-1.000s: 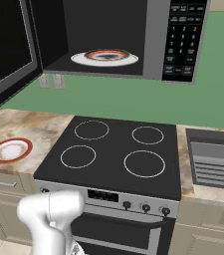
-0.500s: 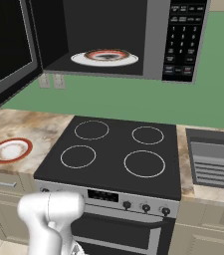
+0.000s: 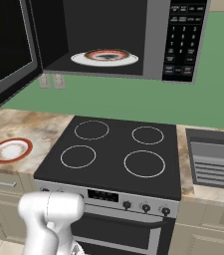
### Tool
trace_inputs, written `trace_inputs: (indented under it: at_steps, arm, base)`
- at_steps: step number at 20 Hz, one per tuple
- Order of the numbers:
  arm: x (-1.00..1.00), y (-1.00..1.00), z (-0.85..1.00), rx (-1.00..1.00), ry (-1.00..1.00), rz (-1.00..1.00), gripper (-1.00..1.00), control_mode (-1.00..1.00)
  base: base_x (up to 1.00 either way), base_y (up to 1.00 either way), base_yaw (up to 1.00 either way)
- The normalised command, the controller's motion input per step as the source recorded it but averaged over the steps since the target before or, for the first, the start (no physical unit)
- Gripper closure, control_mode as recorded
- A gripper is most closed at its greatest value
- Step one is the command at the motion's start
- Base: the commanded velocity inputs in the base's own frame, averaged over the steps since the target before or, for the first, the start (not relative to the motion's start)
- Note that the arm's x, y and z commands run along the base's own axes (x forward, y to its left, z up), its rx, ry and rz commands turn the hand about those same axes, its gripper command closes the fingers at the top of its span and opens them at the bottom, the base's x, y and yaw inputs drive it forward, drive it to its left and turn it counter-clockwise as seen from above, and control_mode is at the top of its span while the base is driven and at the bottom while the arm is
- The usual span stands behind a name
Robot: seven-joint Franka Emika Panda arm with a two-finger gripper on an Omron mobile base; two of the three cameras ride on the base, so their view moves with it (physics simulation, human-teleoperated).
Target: Pick the cheese from the counter and place it in the microwave. Then turn on the microwave.
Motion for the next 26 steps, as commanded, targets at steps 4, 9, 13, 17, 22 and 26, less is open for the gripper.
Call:
trace_inputs:
  at_steps: [4, 9, 13, 17, 22, 26]
  arm:
    - [0.0, -0.28, 0.27, 0.02, 0.0, 0.07, 1.0, -1.0]
    - [0.02, -0.28, 0.25, 0.02, 0.0, 0.08, 1.0, -1.0]
    - [0.06, -0.27, 0.25, 0.02, 0.0, 0.08, 1.0, -1.0]
    - [0.07, -0.26, 0.24, 0.03, 0.0, 0.08, 1.0, -1.0]
    - [0.09, -0.26, 0.26, 0.02, 0.0, 0.08, 1.0, -1.0]
    - [0.12, -0.26, 0.26, 0.01, 0.0, 0.06, 1.0, -1.0]
  base:
    - [0.0, 0.0, 0.0]
    - [0.0, 0.0, 0.0]
    - [0.0, 0.0, 0.0]
    - [0.0, 0.0, 0.0]
    - [0.0, 0.0, 0.0]
    - [0.0, 0.0, 0.0]
